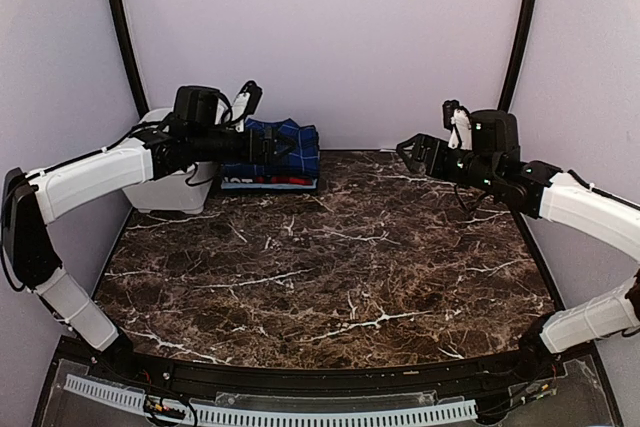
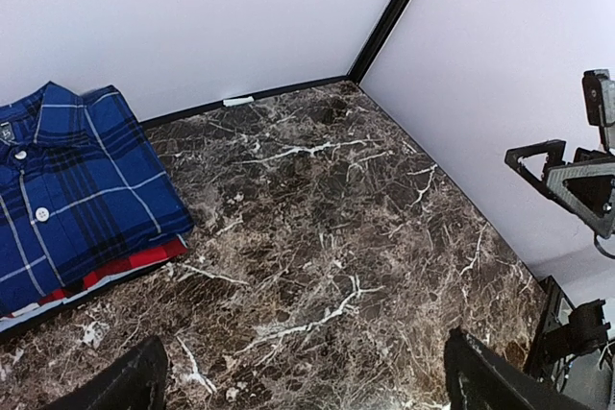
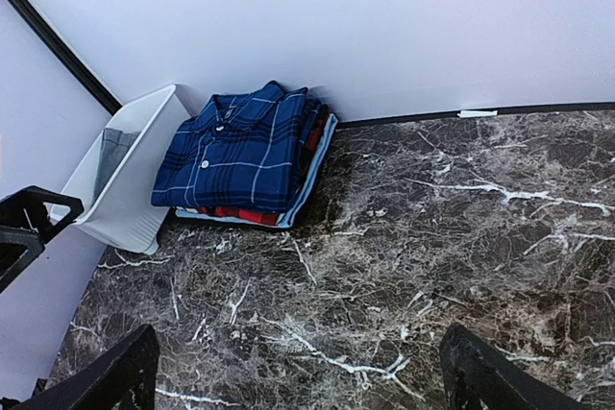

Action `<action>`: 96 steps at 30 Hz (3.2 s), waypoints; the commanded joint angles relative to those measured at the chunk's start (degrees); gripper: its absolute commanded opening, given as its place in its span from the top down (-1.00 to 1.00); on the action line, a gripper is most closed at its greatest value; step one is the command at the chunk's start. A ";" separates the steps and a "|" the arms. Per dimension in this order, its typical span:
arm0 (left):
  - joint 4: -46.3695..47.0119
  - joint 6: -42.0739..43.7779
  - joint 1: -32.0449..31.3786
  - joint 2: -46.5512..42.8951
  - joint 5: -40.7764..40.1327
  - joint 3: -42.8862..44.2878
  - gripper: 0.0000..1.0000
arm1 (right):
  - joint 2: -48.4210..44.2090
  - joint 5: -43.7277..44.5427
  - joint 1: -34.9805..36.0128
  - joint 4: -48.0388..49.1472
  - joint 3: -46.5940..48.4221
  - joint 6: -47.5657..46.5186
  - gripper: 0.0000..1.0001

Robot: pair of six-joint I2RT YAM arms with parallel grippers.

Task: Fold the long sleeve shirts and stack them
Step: Pick up the square-folded shirt from the bin.

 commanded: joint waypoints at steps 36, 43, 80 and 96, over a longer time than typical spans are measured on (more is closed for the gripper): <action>-25.84 -8.59 25.56 16.94 -36.71 29.40 -0.98 | -1.33 -1.21 -0.37 -0.54 1.20 -3.69 -0.97; -26.29 -5.25 31.32 25.56 -41.11 35.50 -0.98 | -1.63 -1.29 -0.32 -0.61 0.79 -4.22 -0.97; -14.96 -1.41 38.15 46.49 -47.59 47.97 -0.04 | 3.07 -2.52 -0.32 3.44 -0.93 -6.11 -0.97; -16.52 2.19 35.79 42.21 -40.62 55.05 1.00 | 2.98 -2.59 -0.36 3.35 -0.35 -6.39 -0.97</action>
